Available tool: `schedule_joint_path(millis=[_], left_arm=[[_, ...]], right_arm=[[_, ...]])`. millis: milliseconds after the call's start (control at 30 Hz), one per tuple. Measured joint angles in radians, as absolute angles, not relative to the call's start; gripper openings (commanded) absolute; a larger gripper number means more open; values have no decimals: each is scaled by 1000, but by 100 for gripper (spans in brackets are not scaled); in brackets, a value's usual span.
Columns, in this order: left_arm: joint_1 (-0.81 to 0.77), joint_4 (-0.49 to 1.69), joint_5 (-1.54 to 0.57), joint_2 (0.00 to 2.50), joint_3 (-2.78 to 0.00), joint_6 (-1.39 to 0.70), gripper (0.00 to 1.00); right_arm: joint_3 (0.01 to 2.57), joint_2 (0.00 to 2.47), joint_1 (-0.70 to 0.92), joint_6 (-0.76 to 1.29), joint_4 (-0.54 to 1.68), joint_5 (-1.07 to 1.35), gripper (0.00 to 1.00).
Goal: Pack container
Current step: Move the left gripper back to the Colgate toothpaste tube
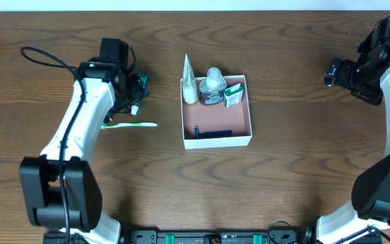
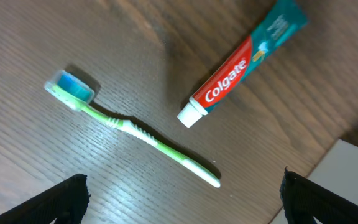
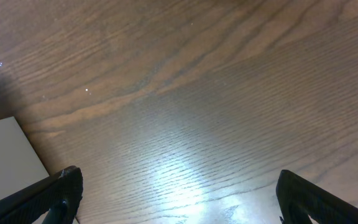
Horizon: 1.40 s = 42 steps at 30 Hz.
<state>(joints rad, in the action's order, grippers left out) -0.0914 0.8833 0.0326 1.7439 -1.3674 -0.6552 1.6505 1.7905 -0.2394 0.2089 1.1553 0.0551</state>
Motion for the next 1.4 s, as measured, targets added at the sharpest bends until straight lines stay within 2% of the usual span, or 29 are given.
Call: schedule_joint_path(millis=[100,533,800,1000,1167,1333,1400], left_arm=[[-91,853,32,1778,-1367,-624,98],[-91,662,33,1929,-1367,-234,98],[-92,596,33,1971,-1367,-102,100],[-92,583,33,1997,-1367,-70,96],[-91,571,33,2031,-1367,-56,74],[-91,559,33,2035,-1367,-52,61],[-91,557,33,2035,-1367,-51,50]], right_arm=[[1650,1790,-239,209,1155,56,99],[1650,1790,-239,209,1155,55,99],[1650,1790,-239,209,1155,55,99],[1650,1790,-239,209,1155,55,99],[1650,1790,-239,209,1155,55,99],[1650,1790,-239,209,1155,55,99],[1650,1790,-239,209,1155,55,99]])
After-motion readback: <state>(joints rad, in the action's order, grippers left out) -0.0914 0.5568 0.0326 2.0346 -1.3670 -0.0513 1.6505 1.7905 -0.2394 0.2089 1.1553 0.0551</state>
